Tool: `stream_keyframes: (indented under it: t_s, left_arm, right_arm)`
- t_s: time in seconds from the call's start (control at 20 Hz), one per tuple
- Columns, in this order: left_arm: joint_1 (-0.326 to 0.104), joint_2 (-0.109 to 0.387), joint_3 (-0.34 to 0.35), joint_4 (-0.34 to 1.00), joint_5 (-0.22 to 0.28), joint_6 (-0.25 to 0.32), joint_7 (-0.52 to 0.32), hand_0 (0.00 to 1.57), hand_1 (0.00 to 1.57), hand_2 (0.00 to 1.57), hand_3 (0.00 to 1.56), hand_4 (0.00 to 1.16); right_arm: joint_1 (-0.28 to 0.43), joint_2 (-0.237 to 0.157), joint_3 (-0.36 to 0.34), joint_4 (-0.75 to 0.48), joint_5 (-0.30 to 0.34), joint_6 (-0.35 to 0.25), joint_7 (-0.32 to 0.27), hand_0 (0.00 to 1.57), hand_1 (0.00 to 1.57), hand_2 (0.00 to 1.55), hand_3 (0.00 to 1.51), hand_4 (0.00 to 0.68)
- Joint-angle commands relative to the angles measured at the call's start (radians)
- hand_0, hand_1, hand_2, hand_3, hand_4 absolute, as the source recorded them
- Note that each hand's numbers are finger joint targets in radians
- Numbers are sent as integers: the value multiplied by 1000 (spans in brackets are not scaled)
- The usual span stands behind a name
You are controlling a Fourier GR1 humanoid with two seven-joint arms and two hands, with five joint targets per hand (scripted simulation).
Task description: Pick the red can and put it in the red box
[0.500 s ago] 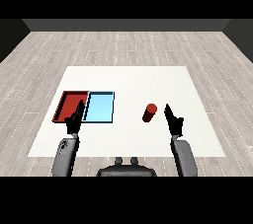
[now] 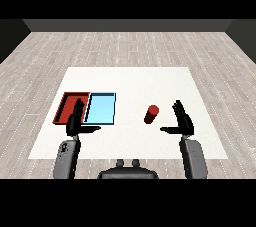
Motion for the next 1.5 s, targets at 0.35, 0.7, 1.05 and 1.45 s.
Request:
stream_keyframes:
  t_s: [0.35,0.7,1.05,1.45]
  left_arm:
    - [86,-33,10,36,13,-45,-270,0,0,0,0,0]
    - [90,-63,-39,-74,-21,6,-171,0,0,0,0,0]
    - [22,-30,21,16,22,-34,-208,0,0,0,0,0]
    - [-9,-71,-14,45,-22,20,-199,0,0,0,0,0]
  right_arm:
    - [24,-21,-47,45,-58,139,-185,0,0,0,0,0]
    - [-44,-15,-85,48,-79,93,-120,0,0,0,0,0]
    - [-42,4,-65,168,-36,133,-243,0,0,0,0,0]
    - [-141,10,-87,273,-75,124,-213,0,0,0,0,0]
